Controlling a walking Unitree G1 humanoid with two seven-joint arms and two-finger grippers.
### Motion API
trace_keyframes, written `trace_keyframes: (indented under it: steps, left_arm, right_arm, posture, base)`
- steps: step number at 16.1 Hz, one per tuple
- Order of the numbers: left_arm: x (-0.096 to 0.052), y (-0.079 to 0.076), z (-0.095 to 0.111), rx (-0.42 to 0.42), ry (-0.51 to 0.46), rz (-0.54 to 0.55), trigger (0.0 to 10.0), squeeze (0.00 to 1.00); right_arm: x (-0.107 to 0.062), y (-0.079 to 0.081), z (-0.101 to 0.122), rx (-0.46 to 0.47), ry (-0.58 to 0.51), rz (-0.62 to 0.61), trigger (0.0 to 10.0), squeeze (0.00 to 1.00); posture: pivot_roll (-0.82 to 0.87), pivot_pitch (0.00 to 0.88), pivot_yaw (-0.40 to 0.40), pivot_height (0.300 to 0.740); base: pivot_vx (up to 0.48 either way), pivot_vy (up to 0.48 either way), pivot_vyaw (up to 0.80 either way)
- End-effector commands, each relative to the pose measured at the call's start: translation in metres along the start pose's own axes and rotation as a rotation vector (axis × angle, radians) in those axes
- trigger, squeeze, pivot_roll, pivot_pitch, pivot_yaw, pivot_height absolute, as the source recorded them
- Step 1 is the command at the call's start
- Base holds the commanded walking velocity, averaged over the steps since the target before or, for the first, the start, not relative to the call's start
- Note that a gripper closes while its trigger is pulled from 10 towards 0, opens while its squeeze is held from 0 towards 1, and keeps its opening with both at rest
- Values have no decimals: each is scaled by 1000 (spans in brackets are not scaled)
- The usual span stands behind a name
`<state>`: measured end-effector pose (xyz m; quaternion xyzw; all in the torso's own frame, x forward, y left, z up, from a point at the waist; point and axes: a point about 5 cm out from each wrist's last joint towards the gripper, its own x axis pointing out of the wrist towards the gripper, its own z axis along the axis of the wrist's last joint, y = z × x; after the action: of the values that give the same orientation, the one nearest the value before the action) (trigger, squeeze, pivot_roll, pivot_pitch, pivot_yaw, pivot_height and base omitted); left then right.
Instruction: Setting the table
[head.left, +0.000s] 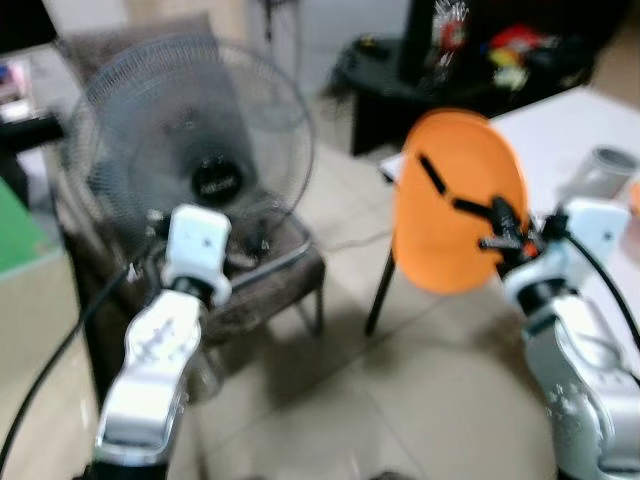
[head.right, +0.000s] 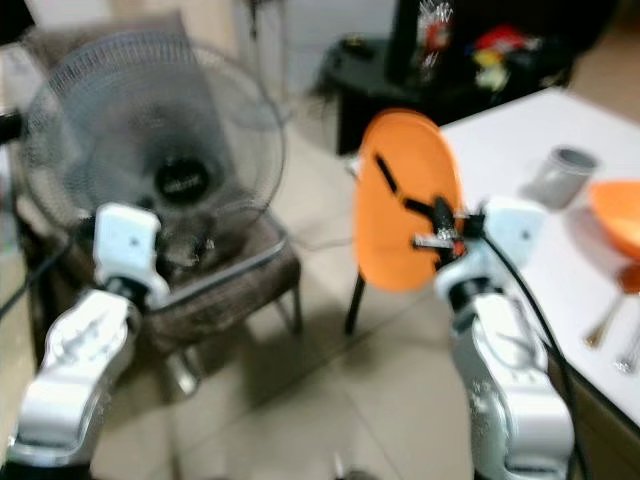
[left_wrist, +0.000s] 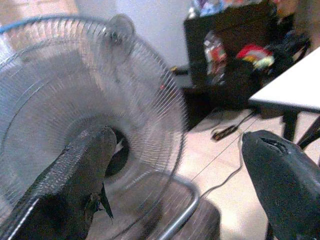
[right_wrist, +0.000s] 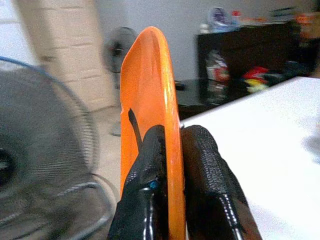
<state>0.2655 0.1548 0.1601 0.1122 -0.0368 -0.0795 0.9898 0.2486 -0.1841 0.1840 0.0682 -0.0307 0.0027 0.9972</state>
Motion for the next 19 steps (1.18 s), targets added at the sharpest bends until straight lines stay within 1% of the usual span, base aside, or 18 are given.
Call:
trace_keyframes:
  steps: [1,2,4,5,6,7,11,13,19]
  left_arm:
    - [-4,8,1,23,-1,36,10000,0]
    - [-5,9,1,20,1,39,10000,0]
    - [-5,9,1,1,3,28,10000,0]
    - [-4,9,1,-12,5,24,10000,0]
    - [-3,7,1,-33,12,9,10000,0]
    - [-3,7,1,-38,14,5,10000,0]
    - [-1,7,1,-43,14,-4,10000,0]
    - [-1,7,1,-46,17,-8,10000,0]
    - [-1,7,1,-46,18,-9,10000,0]
  right_arm:
    - [4,12,5,30,-23,73,10000,0]
    - [5,15,1,50,2,92,10000,0]
    - [5,16,-2,72,20,94,10000,0]
    - [4,15,-3,76,31,98,10000,0]
    - [3,16,-8,61,70,112,10000,0]
    - [3,16,-10,53,84,117,10000,0]
    - [2,17,-9,60,78,119,10000,0]
    - [4,14,-7,55,74,87,10000,0]
    - [4,14,-7,51,72,86,10000,0]
  posture:
    - [132,0,-15,740]
    - [134,0,-16,740]
    - [128,0,-6,740]
    - [125,0,0,740]
    - [120,0,7,740]
    - [120,0,7,740]
    - [107,0,25,740]
    - [110,0,24,740]
    - [110,0,23,740]
  base:
    - [0,0,-800]
    - [0,0,-800]
    - [0,0,-691]
    - [0,0,0]
    - [0,0,0]
    - [0,0,0]
    - [261,0,0]
    - [261,0,0]
    - [262,0,0]
